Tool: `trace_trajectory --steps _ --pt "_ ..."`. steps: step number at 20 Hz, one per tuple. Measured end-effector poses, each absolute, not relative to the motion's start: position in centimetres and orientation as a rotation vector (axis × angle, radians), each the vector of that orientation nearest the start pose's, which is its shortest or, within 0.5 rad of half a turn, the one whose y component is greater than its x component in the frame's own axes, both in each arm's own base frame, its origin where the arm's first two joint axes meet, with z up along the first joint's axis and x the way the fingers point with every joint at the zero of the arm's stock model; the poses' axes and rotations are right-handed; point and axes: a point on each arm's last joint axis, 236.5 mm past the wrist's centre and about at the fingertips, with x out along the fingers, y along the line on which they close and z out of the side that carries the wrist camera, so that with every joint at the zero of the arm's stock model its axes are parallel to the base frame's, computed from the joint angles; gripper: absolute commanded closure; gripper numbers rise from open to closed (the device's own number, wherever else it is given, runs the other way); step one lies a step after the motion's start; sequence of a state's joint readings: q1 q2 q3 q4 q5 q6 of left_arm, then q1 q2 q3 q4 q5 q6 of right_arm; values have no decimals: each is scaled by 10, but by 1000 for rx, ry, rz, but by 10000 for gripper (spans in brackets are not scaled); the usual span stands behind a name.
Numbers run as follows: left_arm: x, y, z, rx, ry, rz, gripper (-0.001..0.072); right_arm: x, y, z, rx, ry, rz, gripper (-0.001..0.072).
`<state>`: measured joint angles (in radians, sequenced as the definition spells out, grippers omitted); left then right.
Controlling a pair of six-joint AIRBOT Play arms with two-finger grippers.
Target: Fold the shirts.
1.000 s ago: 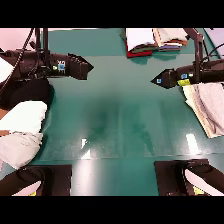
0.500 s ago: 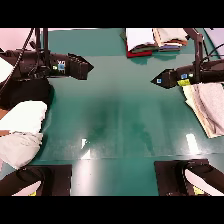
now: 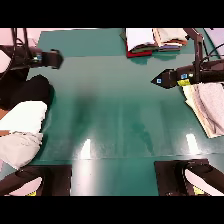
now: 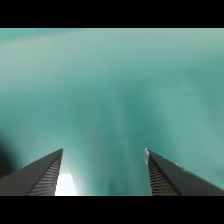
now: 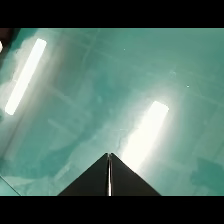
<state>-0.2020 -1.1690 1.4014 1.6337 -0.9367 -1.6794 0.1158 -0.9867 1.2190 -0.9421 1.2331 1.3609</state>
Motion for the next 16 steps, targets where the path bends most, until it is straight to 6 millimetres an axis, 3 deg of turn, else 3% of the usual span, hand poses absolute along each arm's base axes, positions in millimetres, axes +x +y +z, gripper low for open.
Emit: trace_trajectory --steps 2,5,8,10,11,13,16 --pt "465 -25 143 13 811 18 86 330 171 174 246 930 640 694" --pt "473 37 80 -12 964 157 86 330 171 174 246 930 640 693" --pt "473 77 25 -38 1088 238 87 330 170 174 246 928 639 693" --pt "471 88 2 -47 1136 259 89 330 170 175 246 927 639 694" --pt "472 92 -5 -52 1145 265 218 331 170 175 247 925 638 694" --pt "471 96 -12 -57 1157 274 651 333 170 176 249 916 636 693" --pt "473 101 -6 -55 1142 280 682 337 171 180 257 892 631 694"
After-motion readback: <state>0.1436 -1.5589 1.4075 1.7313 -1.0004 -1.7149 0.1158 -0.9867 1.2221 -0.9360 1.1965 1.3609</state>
